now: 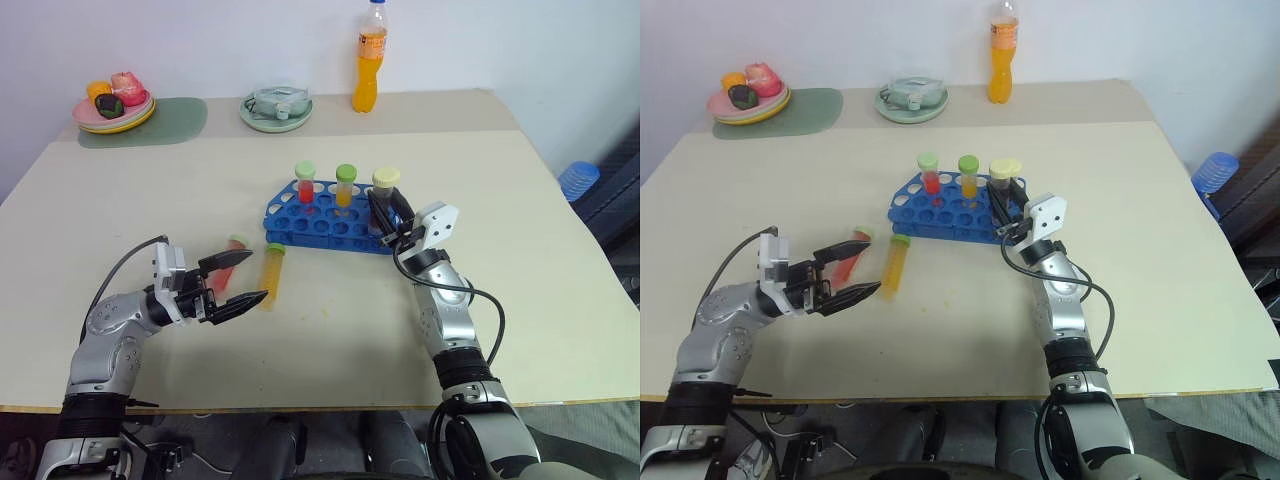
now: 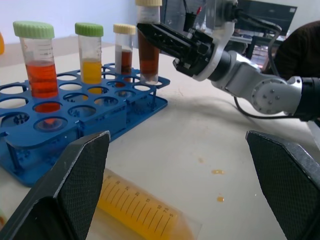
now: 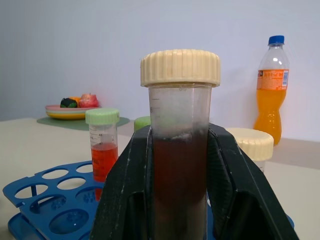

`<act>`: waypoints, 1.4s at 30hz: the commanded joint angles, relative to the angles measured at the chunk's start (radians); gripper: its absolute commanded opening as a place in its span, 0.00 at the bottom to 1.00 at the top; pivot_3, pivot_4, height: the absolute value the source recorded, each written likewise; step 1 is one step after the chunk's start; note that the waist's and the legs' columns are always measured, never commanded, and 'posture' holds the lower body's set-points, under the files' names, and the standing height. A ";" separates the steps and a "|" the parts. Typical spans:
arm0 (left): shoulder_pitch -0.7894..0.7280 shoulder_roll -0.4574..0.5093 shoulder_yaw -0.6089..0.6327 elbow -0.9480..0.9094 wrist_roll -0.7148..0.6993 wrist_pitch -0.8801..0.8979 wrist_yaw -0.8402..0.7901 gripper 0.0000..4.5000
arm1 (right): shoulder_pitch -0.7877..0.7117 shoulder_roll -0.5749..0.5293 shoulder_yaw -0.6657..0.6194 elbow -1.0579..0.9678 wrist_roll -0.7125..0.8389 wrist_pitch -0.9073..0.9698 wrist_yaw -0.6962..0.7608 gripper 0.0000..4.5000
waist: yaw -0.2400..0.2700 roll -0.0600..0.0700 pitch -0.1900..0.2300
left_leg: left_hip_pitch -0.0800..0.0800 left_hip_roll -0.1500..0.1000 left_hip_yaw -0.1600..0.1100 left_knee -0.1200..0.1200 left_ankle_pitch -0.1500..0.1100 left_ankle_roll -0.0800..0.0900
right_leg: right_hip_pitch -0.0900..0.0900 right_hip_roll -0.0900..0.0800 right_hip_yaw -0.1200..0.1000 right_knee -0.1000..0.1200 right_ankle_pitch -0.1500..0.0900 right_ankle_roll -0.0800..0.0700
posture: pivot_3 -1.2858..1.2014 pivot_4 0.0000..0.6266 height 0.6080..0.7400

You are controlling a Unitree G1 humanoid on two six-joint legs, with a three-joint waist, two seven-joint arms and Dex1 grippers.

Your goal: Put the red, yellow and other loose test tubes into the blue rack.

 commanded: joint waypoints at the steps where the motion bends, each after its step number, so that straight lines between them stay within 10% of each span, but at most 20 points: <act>1: 0.000 0.008 0.033 -0.035 -0.023 0.000 0.003 1.00 | 0.021 -0.001 -0.007 0.016 0.006 -0.010 -0.006 0.18 | 0.001 0.000 0.000 | 0.000 0.000 0.000 0.000 0.000 0.000 | 0.000 0.000 0.000 0.000 0.000 0.000 | 0.52 0.24 1.00; 42: -0.027 0.007 0.026 -0.040 -0.026 0.023 0.012 1.00 | 0.060 0.009 0.000 0.029 0.003 -0.027 -0.032 0.18 | 0.005 0.000 -0.001 | 0.002 0.000 0.000 0.000 0.000 0.000 | 0.001 0.000 0.000 0.000 0.000 0.000 | 0.52 0.24 1.00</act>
